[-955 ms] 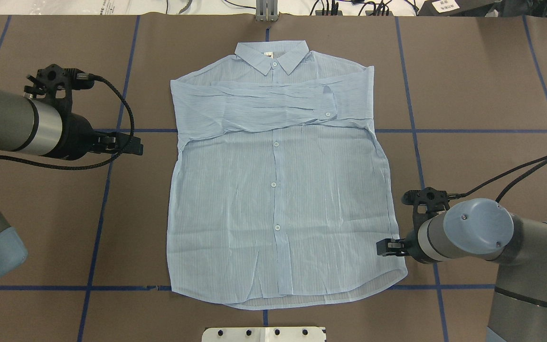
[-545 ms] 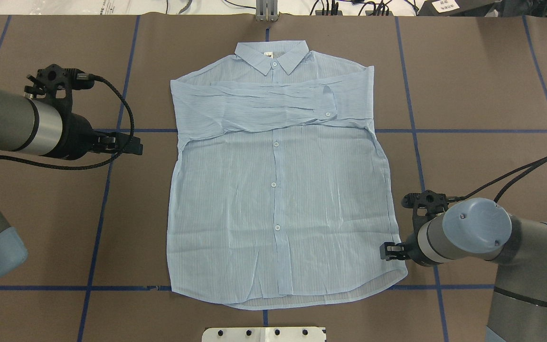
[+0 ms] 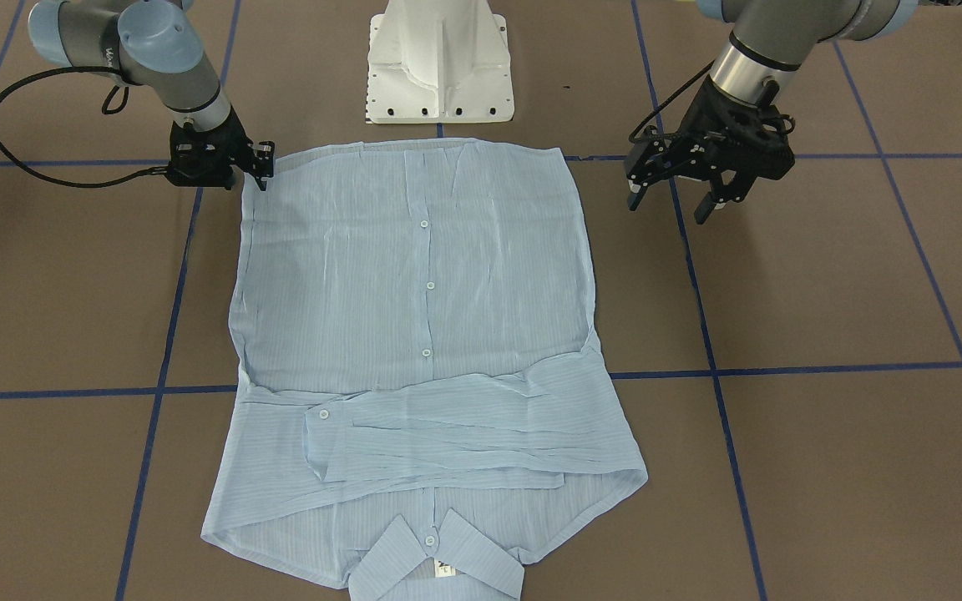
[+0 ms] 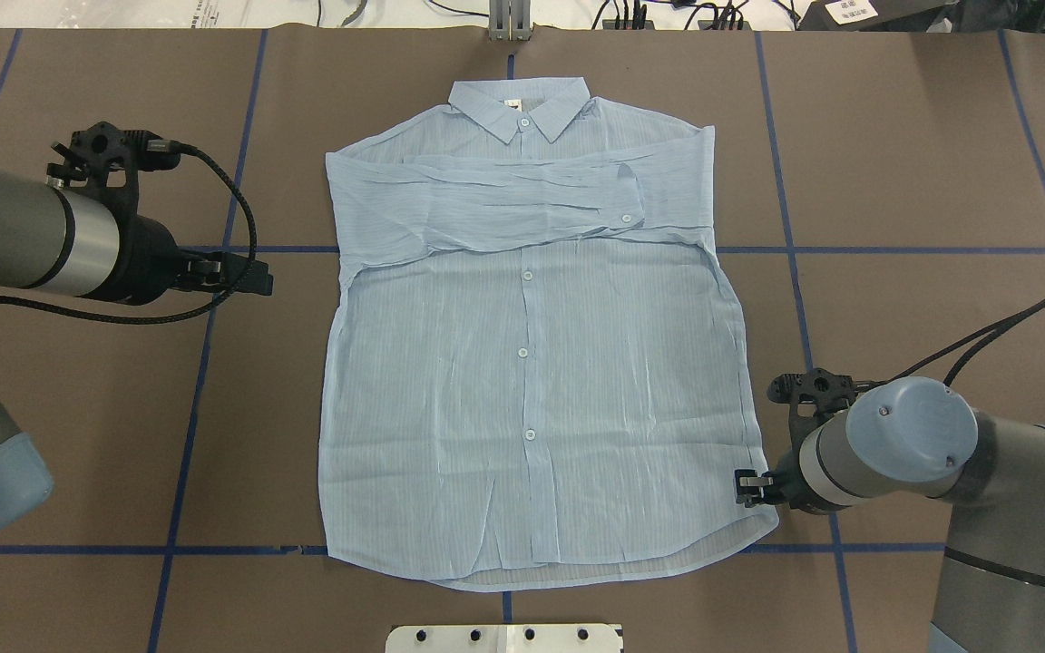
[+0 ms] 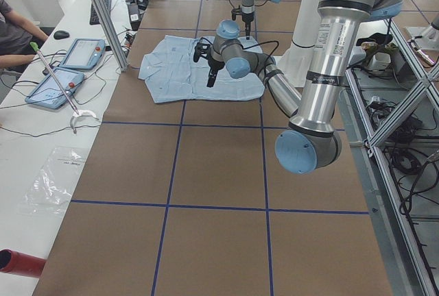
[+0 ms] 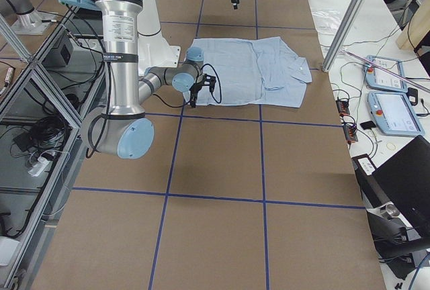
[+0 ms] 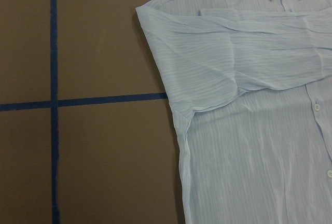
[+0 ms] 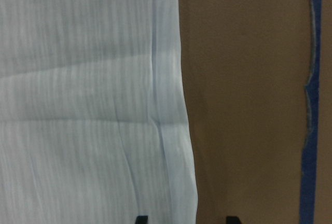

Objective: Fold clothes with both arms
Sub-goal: 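Grasp the hem corner nearest the right gripper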

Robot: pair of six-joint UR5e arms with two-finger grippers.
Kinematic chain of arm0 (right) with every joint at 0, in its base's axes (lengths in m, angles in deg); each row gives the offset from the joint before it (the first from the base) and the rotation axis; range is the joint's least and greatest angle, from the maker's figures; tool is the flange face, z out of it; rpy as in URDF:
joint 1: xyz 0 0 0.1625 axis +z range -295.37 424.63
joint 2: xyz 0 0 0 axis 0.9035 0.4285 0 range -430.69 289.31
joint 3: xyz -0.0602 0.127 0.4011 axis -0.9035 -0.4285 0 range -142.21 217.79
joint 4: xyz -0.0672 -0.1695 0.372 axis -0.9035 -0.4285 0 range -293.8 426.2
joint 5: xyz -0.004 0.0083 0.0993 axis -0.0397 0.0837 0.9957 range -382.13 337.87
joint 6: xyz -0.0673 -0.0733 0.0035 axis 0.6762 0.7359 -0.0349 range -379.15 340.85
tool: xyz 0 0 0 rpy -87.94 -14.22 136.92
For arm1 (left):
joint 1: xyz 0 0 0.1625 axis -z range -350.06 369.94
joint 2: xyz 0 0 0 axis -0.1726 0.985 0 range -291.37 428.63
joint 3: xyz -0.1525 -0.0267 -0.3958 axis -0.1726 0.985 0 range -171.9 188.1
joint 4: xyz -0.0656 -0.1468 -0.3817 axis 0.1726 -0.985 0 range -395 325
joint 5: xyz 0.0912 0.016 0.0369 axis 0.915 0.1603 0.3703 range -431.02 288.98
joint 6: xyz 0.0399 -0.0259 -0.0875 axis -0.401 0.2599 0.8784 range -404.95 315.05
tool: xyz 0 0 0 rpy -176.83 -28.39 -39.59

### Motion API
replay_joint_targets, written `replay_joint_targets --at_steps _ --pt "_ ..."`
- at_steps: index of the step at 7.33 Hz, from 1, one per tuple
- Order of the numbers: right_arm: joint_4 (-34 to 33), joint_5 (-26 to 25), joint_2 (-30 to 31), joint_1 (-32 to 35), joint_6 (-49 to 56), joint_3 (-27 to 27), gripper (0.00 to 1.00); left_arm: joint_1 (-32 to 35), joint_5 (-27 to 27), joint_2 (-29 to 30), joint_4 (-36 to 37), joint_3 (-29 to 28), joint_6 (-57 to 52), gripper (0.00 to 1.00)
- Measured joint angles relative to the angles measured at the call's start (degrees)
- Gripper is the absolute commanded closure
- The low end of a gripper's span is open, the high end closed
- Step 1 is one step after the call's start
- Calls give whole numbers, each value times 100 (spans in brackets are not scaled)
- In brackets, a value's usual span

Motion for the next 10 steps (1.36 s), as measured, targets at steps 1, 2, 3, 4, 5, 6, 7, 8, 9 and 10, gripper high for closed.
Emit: replay_joint_targets --at_steps 1,2,3,4,5,6,7,8,9,10 --pt "-2 34 -3 -6 0 -19 42 0 -2 0 0 0 0 0" --pt "-3 48 -11 -10 0 -67 42 -2 -6 0 0 0 -2 0" --pt "-3 52 -21 -12 0 -116 46 -2 -10 0 0 0 -6 0" --pt "-3 54 -36 -14 -2 -142 57 -2 -14 0 0 0 -8 0" --pt "-2 60 -49 -14 -10 -143 77 -2 -16 -1 0 -3 -9 0" --pt "1 74 -52 -13 -19 -127 100 -2 -17 -8 0 -9 -11 0" --pt "-1 81 -53 -9 -26 -111 100 -2 -17 -13 0 -13 -17 0" --pt "-2 74 -48 -8 -31 -100 100 -2 -18 -15 -2 -19 -22 0" --pt "-3 48 -47 -11 -33 -94 100 -2 -16 -15 -4 -22 -23 0" --pt "-3 21 -54 -11 -37 -78 100 -2 -12 -9 -2 -23 -5 0"
